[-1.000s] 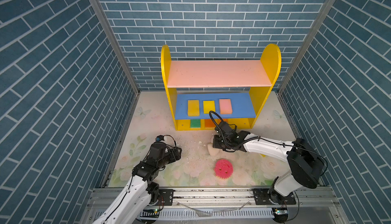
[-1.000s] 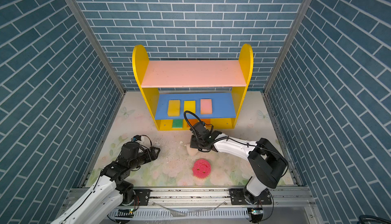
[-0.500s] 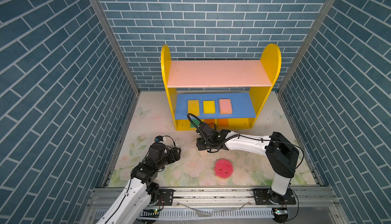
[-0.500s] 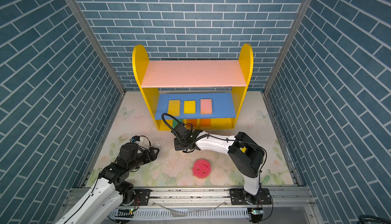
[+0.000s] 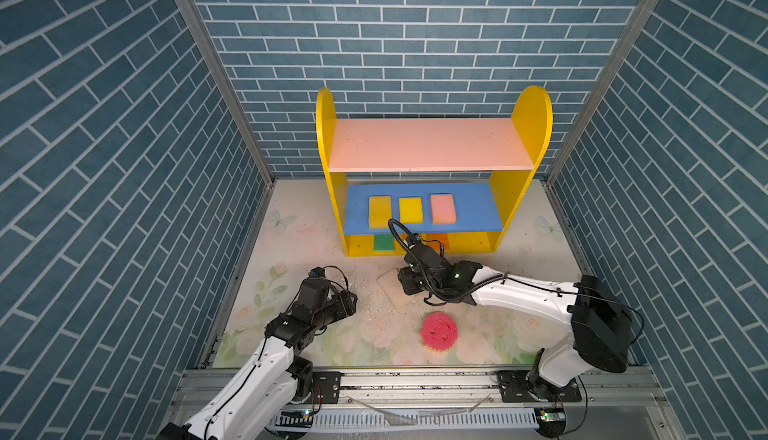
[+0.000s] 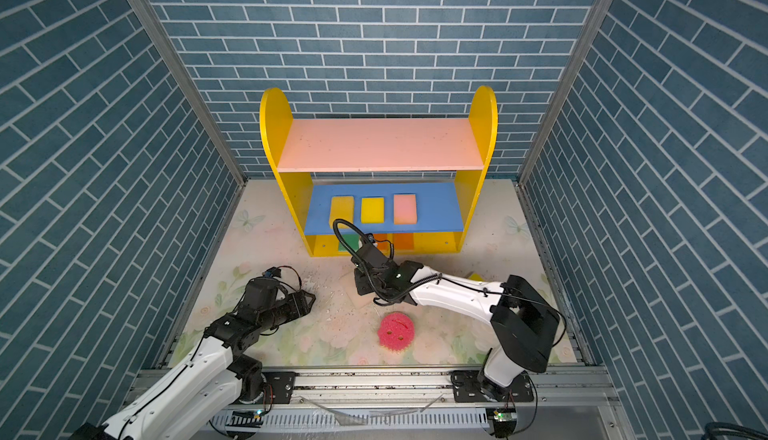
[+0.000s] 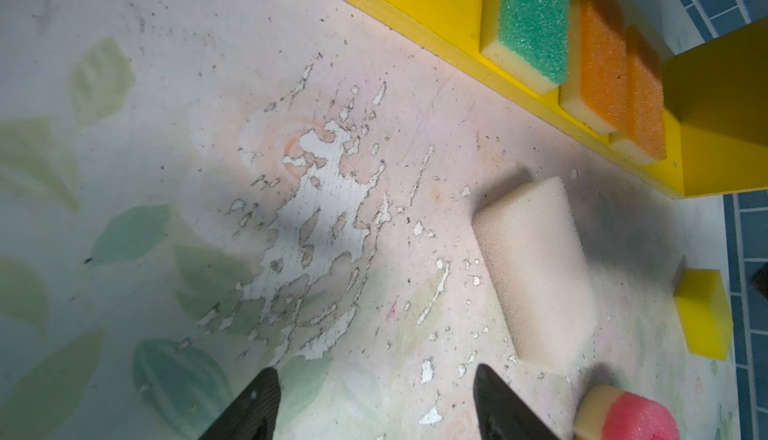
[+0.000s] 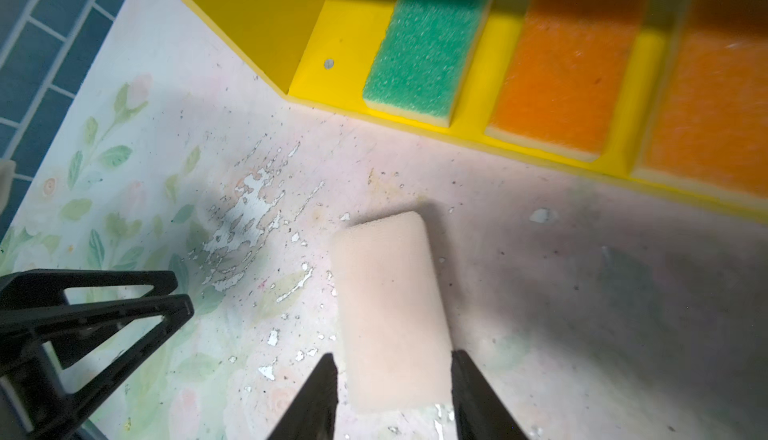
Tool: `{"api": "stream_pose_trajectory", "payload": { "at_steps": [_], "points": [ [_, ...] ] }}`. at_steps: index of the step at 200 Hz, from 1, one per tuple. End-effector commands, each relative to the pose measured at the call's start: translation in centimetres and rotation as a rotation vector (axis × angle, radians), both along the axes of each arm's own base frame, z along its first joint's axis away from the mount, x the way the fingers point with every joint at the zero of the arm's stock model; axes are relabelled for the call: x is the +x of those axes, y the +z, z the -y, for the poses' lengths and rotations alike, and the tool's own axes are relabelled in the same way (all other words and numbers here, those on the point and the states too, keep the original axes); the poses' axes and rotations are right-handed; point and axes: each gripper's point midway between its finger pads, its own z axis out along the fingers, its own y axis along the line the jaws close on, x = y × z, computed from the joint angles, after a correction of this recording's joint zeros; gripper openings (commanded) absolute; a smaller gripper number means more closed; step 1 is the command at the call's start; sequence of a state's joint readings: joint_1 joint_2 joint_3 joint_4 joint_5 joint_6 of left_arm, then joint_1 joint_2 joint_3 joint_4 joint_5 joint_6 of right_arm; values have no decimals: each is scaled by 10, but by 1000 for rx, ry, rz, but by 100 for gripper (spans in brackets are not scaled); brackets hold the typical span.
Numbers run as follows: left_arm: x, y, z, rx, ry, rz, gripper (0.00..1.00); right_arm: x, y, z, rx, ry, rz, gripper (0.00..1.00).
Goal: Place and organize the cleaning sponges onto the shelf
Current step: 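Push the beige sponge toward the shelf base with the right gripper, then move the left gripper toward the beige sponge while the right gripper grasps it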
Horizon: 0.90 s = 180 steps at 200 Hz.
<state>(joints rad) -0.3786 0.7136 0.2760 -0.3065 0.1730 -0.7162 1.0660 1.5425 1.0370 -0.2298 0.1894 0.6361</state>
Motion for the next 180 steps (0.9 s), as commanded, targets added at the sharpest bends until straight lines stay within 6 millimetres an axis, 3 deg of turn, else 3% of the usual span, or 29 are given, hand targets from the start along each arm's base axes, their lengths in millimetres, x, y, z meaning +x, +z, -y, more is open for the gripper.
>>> {"api": "stream_pose_trajectory", "payload": {
  "at_steps": [1, 27, 75, 133, 180],
  "points": [
    [8, 10, 8, -25, 10, 50, 75, 12, -2, 34, -55, -66, 86, 47],
    [12, 12, 23, -16, -8, 76, 75, 18, -22, 65, -4, -152, 16, 47],
    [23, 3, 57, -32, -66, 51, 77, 10, -43, 88, 299, -232, -81, 45],
    [37, -3, 72, -27, -86, 57, 79, -3, -57, 80, 378, -201, -150, 44],
    [46, -5, 79, -44, -85, 72, 83, 3, -67, 63, 371, -199, -209, 44]
  ]
}}
